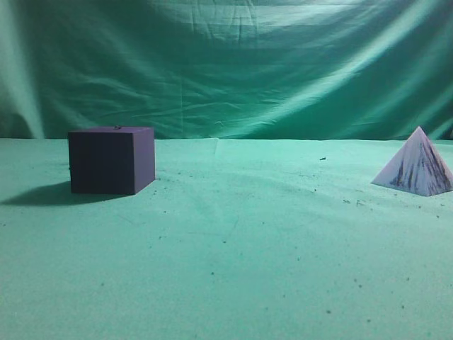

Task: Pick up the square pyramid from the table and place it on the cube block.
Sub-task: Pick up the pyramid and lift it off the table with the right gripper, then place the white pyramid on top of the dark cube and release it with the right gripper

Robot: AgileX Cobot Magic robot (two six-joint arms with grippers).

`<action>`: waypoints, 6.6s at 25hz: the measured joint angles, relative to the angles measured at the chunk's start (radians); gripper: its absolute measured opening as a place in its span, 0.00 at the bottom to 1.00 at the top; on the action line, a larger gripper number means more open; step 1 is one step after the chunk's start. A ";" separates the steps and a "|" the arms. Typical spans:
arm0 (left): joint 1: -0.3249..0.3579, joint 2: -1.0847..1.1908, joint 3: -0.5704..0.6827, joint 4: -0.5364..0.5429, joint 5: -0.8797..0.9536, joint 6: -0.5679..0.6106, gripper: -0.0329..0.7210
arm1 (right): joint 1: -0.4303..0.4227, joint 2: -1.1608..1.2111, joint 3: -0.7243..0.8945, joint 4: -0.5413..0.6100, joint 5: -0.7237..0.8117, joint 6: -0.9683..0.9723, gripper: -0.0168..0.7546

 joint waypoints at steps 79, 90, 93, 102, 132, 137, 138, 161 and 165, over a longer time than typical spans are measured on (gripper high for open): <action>0.000 0.000 0.000 0.000 0.002 0.000 0.04 | 0.237 1.826 -1.114 -0.181 0.348 0.131 0.78; 0.000 0.000 0.000 0.000 0.002 0.000 0.04 | 0.240 1.873 -1.131 -0.205 0.326 0.115 0.62; 0.000 0.000 0.000 0.000 0.002 0.000 0.04 | 0.242 1.873 -1.136 -0.225 0.338 0.119 0.55; 0.000 0.000 0.000 0.000 0.002 0.000 0.04 | 0.245 1.890 -1.243 -0.281 0.473 0.146 0.55; 0.000 0.000 0.000 0.000 0.002 0.000 0.04 | 0.813 2.244 -2.114 -0.291 0.854 0.155 0.55; 0.000 0.000 0.000 0.000 0.002 0.000 0.04 | 0.813 2.272 -2.120 -0.291 0.858 0.158 0.55; 0.000 0.000 0.000 0.000 0.002 0.000 0.04 | 0.813 2.272 -2.120 -0.291 0.858 0.158 0.50; 0.000 0.000 0.000 0.000 0.002 0.000 0.04 | 0.813 2.090 -2.159 -0.298 0.860 0.159 0.62; 0.000 0.000 0.000 0.000 0.002 0.000 0.04 | 0.804 1.900 -2.108 -0.298 0.862 0.172 0.17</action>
